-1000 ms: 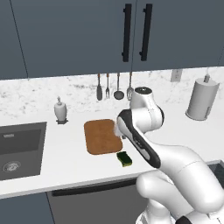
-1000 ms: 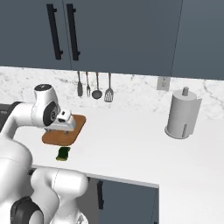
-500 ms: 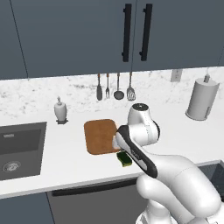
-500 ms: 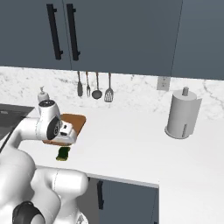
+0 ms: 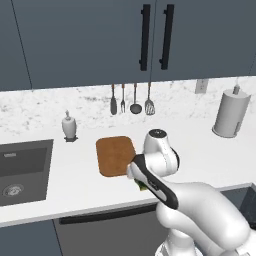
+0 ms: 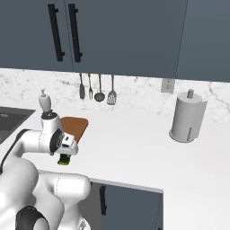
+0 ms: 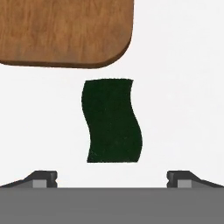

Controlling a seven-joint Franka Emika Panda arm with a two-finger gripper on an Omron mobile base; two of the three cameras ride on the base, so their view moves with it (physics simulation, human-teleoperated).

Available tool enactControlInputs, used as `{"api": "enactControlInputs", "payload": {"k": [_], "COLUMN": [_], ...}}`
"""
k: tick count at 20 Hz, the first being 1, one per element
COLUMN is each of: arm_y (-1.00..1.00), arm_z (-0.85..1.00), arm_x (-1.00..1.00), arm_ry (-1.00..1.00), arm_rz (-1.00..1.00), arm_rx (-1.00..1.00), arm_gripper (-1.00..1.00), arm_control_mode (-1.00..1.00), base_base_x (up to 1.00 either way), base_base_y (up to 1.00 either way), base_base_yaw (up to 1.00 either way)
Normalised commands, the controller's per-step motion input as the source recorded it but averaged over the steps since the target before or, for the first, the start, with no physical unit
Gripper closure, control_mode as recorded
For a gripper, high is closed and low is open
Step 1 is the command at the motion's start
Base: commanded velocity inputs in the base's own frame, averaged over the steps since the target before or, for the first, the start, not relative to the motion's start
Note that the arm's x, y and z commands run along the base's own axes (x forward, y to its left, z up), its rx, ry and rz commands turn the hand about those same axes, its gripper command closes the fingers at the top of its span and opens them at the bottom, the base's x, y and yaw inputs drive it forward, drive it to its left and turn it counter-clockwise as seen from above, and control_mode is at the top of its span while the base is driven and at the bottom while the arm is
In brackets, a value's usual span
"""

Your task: Pick up the sponge from the counter and clean the cutting board by briefly scrubbing or pressing down on the cutting board. Once finished, release the sponge.

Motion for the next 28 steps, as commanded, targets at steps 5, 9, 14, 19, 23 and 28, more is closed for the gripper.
{"api": "enactControlInputs", "payload": {"k": [5, 9, 14, 19, 23, 28], "arm_y": [0.0, 0.0, 0.0, 0.0, 0.0, 0.0], "arm_z": [-0.12, -0.03, -0.08, -0.2, -0.19, -0.2], "arm_x": [0.05, 0.1, 0.09, 0.14, 0.14, 0.04], "arm_ry": [0.0, 0.0, 0.0, 0.0, 0.0, 0.0], "arm_rz": [0.0, 0.0, 0.0, 0.0, 0.0, 0.0], "arm_rx": [0.0, 0.0, 0.0, 0.0, 0.0, 0.0], "arm_gripper": [-1.0, -1.0, -1.0, -1.0, -1.0, -1.0], "arm_control_mode": [-1.0, -1.0, -1.0, -1.0, -1.0, -1.0], "base_base_x": [0.0, 0.0, 0.0, 0.0, 0.0, 0.0], "base_base_y": [0.0, 0.0, 0.0, 0.0, 0.0, 0.0], "base_base_yaw": [0.0, 0.0, 0.0, 0.0, 0.0, 0.0]}}
